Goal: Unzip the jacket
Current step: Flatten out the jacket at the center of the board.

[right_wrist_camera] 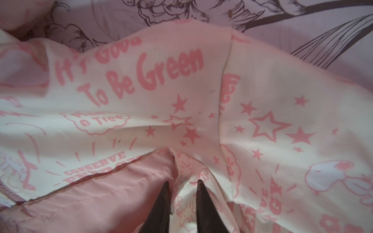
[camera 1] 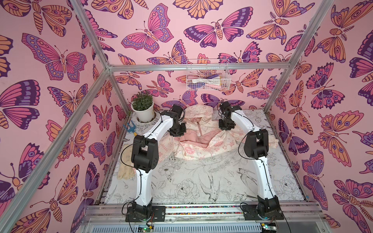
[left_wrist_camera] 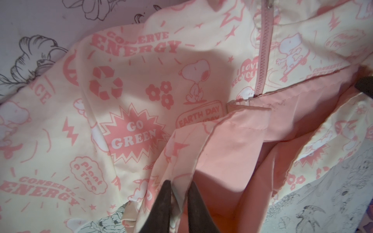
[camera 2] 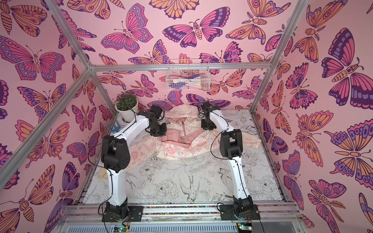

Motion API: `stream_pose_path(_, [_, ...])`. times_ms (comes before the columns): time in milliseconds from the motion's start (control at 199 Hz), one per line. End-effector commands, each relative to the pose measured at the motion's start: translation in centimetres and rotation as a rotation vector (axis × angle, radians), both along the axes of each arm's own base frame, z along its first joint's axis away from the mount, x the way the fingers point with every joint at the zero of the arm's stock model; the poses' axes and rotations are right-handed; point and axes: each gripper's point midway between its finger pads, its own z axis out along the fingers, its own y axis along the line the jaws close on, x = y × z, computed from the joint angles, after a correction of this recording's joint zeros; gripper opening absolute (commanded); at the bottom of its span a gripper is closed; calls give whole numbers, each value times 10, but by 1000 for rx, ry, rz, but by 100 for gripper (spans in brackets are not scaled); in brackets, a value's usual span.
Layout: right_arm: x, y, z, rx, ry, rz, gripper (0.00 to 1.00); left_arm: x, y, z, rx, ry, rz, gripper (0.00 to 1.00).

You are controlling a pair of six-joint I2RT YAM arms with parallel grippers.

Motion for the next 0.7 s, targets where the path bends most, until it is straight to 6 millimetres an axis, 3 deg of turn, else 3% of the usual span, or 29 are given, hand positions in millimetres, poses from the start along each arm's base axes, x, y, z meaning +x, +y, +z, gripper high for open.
stream_pose_path(0, [-3, -10, 35, -47, -40, 11, 18, -10, 11, 18, 20, -19, 0, 9])
stream_pose_path(125, [-8, -14, 51, -62, -52, 16, 12, -17, 15, 27, 25, -30, 6, 0])
stream_pose_path(251, [-14, -19, 69, -80, -64, 21, 0, -25, 20, 37, 32, -45, 15, 0])
stream_pose_path(436, [-29, -28, 94, -99, -73, 38, 0, -39, 26, 55, 25, -69, 26, 0])
stream_pose_path(582, [-53, -35, 114, -107, -56, 52, 0, -59, 34, 65, 27, -66, 47, 0])
stream_pose_path(697, [-85, -39, 122, -89, -32, 67, 0, -90, 45, 64, 29, -42, 87, 0])
